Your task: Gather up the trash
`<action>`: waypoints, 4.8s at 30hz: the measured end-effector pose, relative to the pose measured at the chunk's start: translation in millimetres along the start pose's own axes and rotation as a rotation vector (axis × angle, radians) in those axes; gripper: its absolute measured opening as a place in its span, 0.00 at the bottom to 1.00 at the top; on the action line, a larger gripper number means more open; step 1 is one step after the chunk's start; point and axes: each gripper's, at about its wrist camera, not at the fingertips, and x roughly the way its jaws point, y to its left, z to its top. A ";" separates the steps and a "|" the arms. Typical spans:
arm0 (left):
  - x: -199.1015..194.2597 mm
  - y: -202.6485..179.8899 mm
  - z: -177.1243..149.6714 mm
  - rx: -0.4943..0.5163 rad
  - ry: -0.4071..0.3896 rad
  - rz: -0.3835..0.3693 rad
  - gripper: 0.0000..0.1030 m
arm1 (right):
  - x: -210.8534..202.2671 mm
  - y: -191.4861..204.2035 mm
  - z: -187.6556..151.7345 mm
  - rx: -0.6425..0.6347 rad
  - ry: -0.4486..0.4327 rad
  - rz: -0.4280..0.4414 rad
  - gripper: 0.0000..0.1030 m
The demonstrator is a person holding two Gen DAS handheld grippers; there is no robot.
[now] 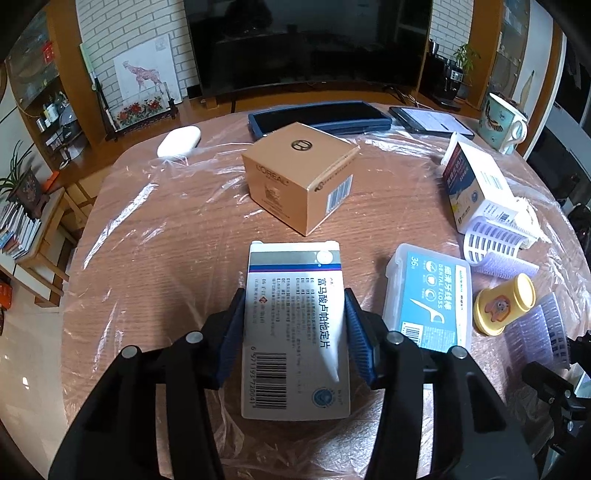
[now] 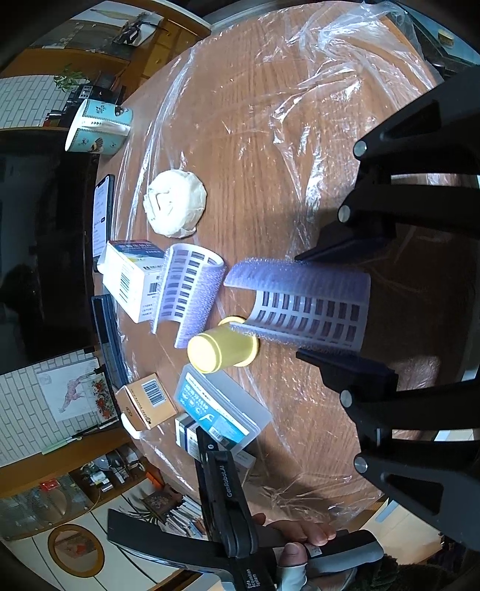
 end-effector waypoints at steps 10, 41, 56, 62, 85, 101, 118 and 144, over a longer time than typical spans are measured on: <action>-13.7 4.6 -1.9 -0.036 -0.026 -0.016 0.50 | -13.6 -13.7 7.2 0.031 -0.031 0.030 0.43; -86.8 -28.1 -53.4 -0.060 -0.078 0.037 0.50 | -58.8 -10.9 -15.3 -0.030 -0.071 0.054 0.43; -116.7 -59.9 -87.8 -0.008 -0.103 0.062 0.50 | -77.6 -1.1 -40.9 -0.079 -0.055 0.082 0.43; -123.8 -72.5 -101.1 0.013 -0.095 0.055 0.50 | -83.4 1.7 -54.4 -0.100 -0.038 0.094 0.43; -146.9 -115.8 -154.3 0.098 -0.057 0.014 0.50 | -107.3 -9.6 -102.4 -0.130 0.006 0.118 0.43; -139.8 -136.1 -189.2 0.167 0.011 -0.047 0.50 | -97.7 -14.9 -136.7 -0.150 0.090 0.139 0.43; -98.6 -139.5 -204.1 0.216 0.100 -0.039 0.50 | -57.3 -14.2 -156.8 -0.163 0.196 0.129 0.43; -41.8 -146.0 -209.6 0.278 0.196 -0.034 0.50 | -6.8 -22.6 -156.6 -0.147 0.280 0.075 0.43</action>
